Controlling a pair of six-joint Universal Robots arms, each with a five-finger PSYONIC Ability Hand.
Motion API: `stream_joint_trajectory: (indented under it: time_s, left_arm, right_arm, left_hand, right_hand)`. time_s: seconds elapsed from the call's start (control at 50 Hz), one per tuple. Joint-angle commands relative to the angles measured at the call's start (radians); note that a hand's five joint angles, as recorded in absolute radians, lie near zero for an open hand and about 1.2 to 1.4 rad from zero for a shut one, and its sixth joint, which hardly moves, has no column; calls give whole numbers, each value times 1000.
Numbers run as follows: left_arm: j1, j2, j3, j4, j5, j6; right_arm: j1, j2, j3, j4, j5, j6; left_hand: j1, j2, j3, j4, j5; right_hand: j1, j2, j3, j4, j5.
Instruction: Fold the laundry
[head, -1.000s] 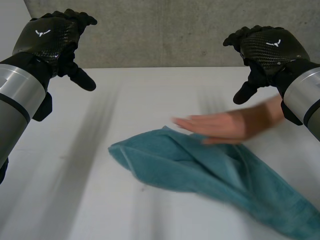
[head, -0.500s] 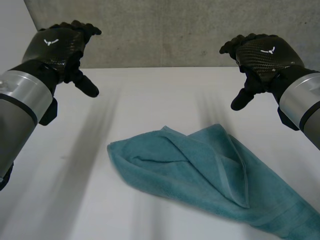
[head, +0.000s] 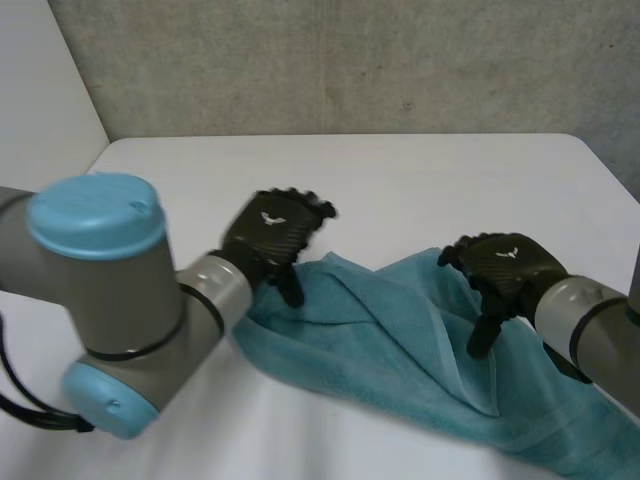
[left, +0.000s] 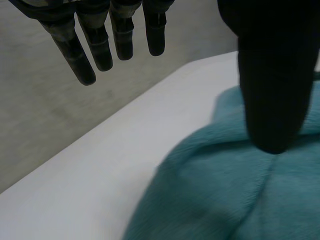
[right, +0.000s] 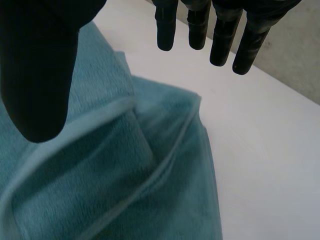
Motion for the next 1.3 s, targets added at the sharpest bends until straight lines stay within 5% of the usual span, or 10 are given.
stream_joint_trajectory:
  time_s: [0.02, 0.36, 0.44, 0.54, 0.78, 0.82, 0.86, 0.9, 1.3]
  left_arm:
    - [-78, -145, 95, 46, 107, 79]
    - [-149, -358, 258, 47, 135, 125]
    - [-151, -374, 282, 46, 133, 127]
    - [-149, -363, 302, 56, 122, 127]
    - [-141, -133, 183, 147, -31, 174]
    - [-141, -108, 161, 171, -16, 185]
    - [-141, -107, 149, 200, 10, 193]
    - [-141, -122, 154, 216, 27, 191]
    - [-171, -364, 239, 184, 234, 193]
  right_arm:
    - [-119, -29, 123, -105, -23, -2]
    - [-201, -43, 140, -124, -35, -22]
    - [-202, -41, 140, -124, -41, -22]
    - [-230, -41, 136, -124, -61, -22]
    - [-294, -41, 76, -119, -72, -6]
    - [-296, -38, 63, -114, -79, -3]
    - [-294, -31, 57, -111, -89, -2]
    - [-294, -31, 60, -111, -93, -2]
    - [-304, -25, 100, -125, -102, -9]
  left_hand:
    - [67, 67, 70, 66, 61]
    - [369, 370, 372, 368, 363]
    - [563, 564, 566, 562, 557]
    - [1121, 1121, 1123, 1119, 1114]
    - [1121, 1121, 1123, 1119, 1114]
    - [1121, 1121, 1123, 1119, 1114]
    - [486, 487, 489, 485, 480]
    - [299, 300, 302, 298, 293]
    - [290, 291, 293, 289, 284]
  right_hand:
    - [32, 18, 23, 7, 6]
    - [29, 15, 20, 4, 3]
    - [26, 12, 17, 1, 0]
    - [26, 12, 17, 1, 0]
    - [-6, -20, -15, -32, -33]
    - [-1, -14, -9, -26, -27]
    - [2, -11, -6, -23, -24]
    - [0, -14, -9, -26, -27]
    - [-9, -23, -18, -35, -36]
